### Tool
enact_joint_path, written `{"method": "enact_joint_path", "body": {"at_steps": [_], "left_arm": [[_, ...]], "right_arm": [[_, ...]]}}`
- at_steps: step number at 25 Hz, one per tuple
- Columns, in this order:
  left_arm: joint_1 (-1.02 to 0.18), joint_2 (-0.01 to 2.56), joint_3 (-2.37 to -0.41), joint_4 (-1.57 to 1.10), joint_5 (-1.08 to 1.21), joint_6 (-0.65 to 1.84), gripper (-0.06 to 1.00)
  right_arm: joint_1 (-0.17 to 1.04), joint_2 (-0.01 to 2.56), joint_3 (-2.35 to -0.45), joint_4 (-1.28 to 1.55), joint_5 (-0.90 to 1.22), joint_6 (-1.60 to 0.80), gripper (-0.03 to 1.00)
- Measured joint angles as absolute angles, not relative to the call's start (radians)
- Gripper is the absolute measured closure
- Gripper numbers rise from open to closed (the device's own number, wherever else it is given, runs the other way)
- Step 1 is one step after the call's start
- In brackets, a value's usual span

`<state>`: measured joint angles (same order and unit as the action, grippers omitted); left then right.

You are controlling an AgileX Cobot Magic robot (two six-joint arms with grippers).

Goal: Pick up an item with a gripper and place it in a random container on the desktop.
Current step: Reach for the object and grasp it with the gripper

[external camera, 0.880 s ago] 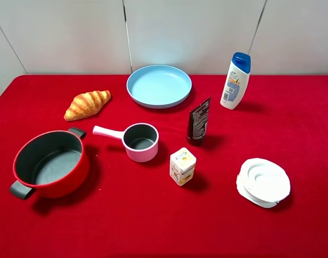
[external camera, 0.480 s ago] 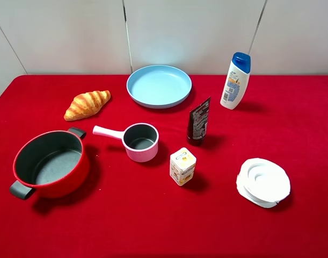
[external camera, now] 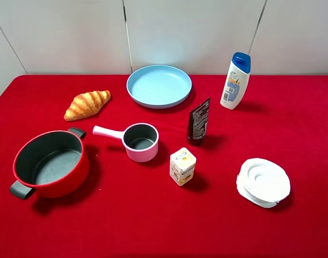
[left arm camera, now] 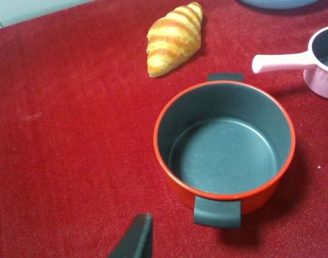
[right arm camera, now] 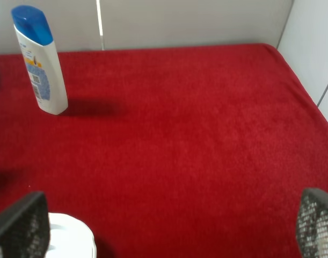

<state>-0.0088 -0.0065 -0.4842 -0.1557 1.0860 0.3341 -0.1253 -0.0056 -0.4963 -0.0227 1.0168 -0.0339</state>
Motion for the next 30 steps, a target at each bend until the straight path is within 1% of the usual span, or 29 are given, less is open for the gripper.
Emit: {"method": "enact_joint_path", "body": {"at_steps": [30], "left_arm": [[-0.009,-0.006,-0.484,-0.156,1.086,0.334,-0.05]], "right_arm": [[-0.125,-0.006,-0.496,-0.023,1.017,-0.034,0.27]]}}
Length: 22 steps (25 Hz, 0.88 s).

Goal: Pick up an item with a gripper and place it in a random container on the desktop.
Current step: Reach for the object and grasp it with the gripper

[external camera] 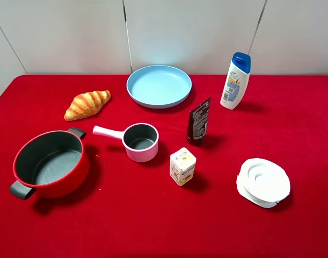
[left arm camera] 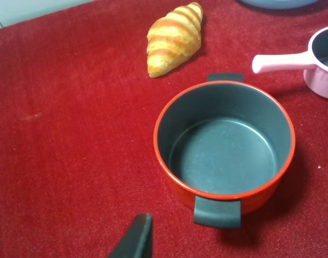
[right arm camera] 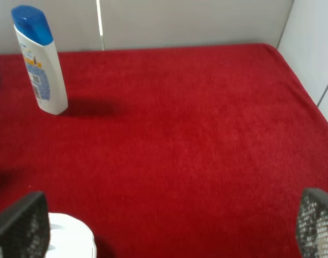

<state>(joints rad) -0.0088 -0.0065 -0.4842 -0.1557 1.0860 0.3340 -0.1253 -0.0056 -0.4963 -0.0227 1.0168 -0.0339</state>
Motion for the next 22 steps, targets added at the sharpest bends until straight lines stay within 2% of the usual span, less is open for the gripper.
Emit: {"method": "enact_joint_path", "body": {"at_steps": [22], "left_arm": [[-0.009,-0.006,-0.484,-0.156,1.086,0.334,-0.05]], "right_arm": [[-0.125,-0.006,-0.496,-0.023,1.017,-0.034,0.27]]}}
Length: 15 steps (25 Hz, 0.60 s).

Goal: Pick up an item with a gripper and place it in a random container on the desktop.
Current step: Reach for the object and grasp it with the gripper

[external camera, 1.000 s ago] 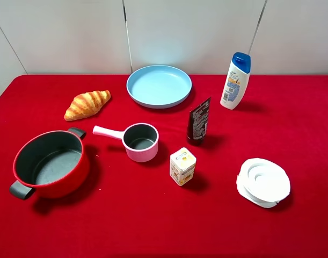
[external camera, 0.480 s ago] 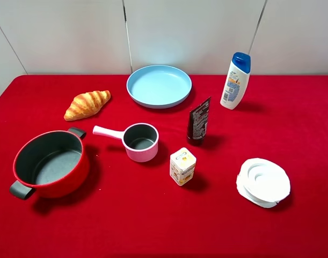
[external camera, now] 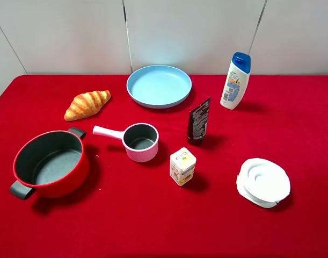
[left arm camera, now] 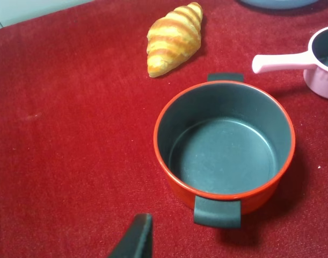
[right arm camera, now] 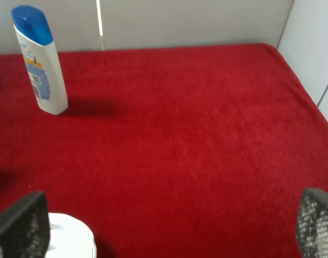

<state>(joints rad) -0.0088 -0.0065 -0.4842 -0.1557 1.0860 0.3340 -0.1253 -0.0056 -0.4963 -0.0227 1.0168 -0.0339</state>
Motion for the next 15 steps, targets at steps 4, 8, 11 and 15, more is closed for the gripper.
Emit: {"method": "enact_joint_path", "body": {"at_steps": [4,8,11,15], "left_arm": [[-0.009,-0.006,-0.484,-0.156,1.086,0.334,-0.05],[-0.009,-0.006,-0.484,-0.156,1.086,0.334,-0.05],[-0.009,-0.006,-0.484,-0.156,1.086,0.334,-0.05],[-0.009,-0.006,-0.484,-0.156,1.086,0.334,-0.05]], "right_arm": [[-0.125,0.006,-0.496,-0.023,1.017,-0.034,0.27],[-0.125,0.051,-0.496,-0.022,1.017,-0.034,0.27],[-0.125,0.093,-0.496,-0.018,1.017,-0.034,0.27],[-0.125,0.149,-0.502,0.000,1.010,-0.048,0.27]]}}
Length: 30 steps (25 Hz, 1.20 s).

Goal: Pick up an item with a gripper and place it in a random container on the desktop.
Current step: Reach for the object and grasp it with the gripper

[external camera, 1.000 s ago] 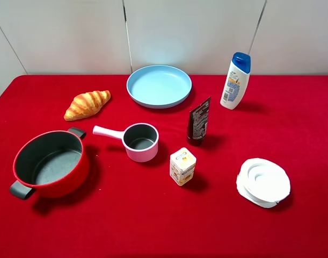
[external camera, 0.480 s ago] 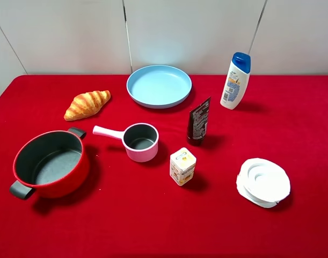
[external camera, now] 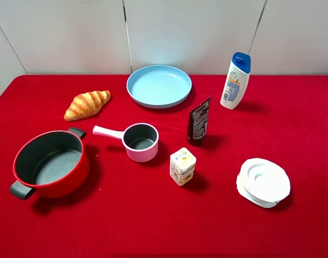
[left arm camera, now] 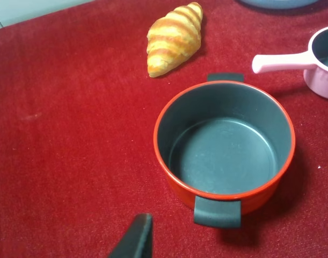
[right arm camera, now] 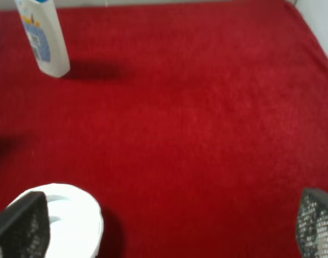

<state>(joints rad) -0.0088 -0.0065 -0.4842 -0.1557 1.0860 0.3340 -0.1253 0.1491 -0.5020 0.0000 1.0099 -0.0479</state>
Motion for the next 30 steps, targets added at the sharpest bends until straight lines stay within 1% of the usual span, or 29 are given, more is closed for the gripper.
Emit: {"method": "enact_joint_path", "body": {"at_steps": [18,30], "left_arm": [[-0.009,-0.006,-0.484,-0.156,1.086,0.334,-0.05],[-0.009,-0.006,-0.484,-0.156,1.086,0.334,-0.05]], "right_arm": [[-0.125,0.326,-0.517,0.093,0.951,-0.216,0.27],[-0.125,0.368,-0.517,0.153,0.961,-0.297,0.27]]}}
